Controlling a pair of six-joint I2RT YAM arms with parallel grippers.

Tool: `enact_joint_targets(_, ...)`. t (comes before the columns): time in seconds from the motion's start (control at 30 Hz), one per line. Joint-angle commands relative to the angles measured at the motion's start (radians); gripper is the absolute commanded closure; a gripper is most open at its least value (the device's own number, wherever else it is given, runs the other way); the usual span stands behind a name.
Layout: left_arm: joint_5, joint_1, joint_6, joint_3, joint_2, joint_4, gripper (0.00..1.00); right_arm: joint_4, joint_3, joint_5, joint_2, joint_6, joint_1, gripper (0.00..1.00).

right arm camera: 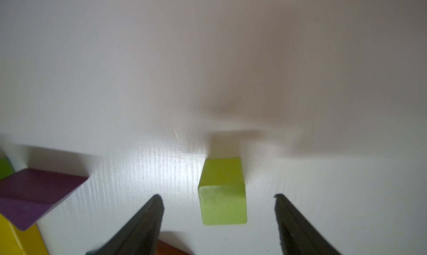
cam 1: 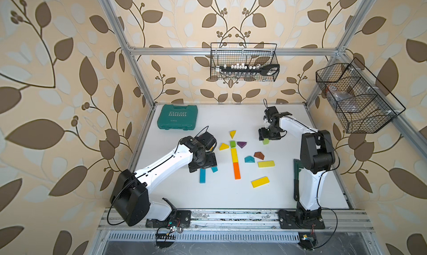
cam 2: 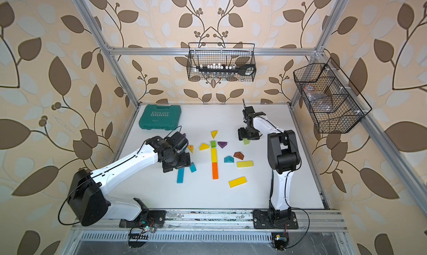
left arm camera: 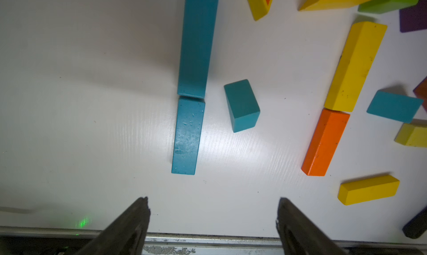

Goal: Assemble a small pinwheel with building blocks
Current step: Place the building block at the center of the board, then pick up the building block from the center of the board.

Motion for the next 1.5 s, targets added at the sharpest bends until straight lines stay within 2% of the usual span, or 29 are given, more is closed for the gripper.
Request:
enact_joint_targets(0.0,-0.037,-0.038,-0.082,0.067,0.091,-0.013,0.21,-0.003,-0.044,-0.031,-0.138,0.010,-0.004,0.04)
enact_joint_targets(0.03,-0.037,-0.047,-0.095,0.078,0.121,-0.009,0.22,0.010,-0.074,-0.039,-0.171,0.015,-0.004,0.01)
enact_joint_targets(0.13,-0.034,-0.058,-0.137,0.111,0.208,-0.002,0.32,0.043,-0.150,-0.062,-0.246,0.028,-0.003,0.00)
enact_joint_targets(0.23,-0.049,-0.061,-0.182,0.140,0.283,-0.015,0.36,0.063,-0.202,-0.077,-0.297,0.031,-0.003,0.00)
enact_joint_targets(0.43,-0.059,-0.061,-0.205,0.188,0.374,0.003,0.39,0.083,-0.259,-0.060,-0.352,0.017,-0.010,0.00)
enact_joint_targets(0.67,-0.075,-0.061,-0.197,0.240,0.467,0.016,0.44,0.115,-0.282,-0.109,-0.378,0.023,-0.011,0.00)
enact_joint_targets(0.8,-0.093,-0.061,-0.202,0.257,0.499,0.004,0.47,0.115,-0.285,-0.087,-0.384,0.020,-0.015,0.00)
enact_joint_targets(0.93,-0.102,-0.058,-0.201,0.242,0.499,0.018,0.51,0.128,-0.293,-0.104,-0.385,0.026,-0.016,0.00)
enact_joint_targets(1.07,-0.101,-0.056,-0.183,0.232,0.508,0.041,0.62,0.128,-0.299,-0.108,-0.383,0.033,-0.016,0.00)
enact_joint_targets(1.2,-0.077,-0.057,-0.111,0.231,0.503,0.096,0.75,0.132,-0.317,-0.139,-0.403,0.059,-0.016,0.00)
enact_joint_targets(1.37,0.008,-0.053,0.023,0.198,0.400,0.207,0.88,0.207,-0.427,-0.283,-0.492,0.104,-0.016,0.01)
enact_joint_targets(1.47,0.139,-0.032,0.119,0.137,0.283,0.319,0.92,0.340,-0.540,-0.487,-0.584,0.126,-0.012,0.03)
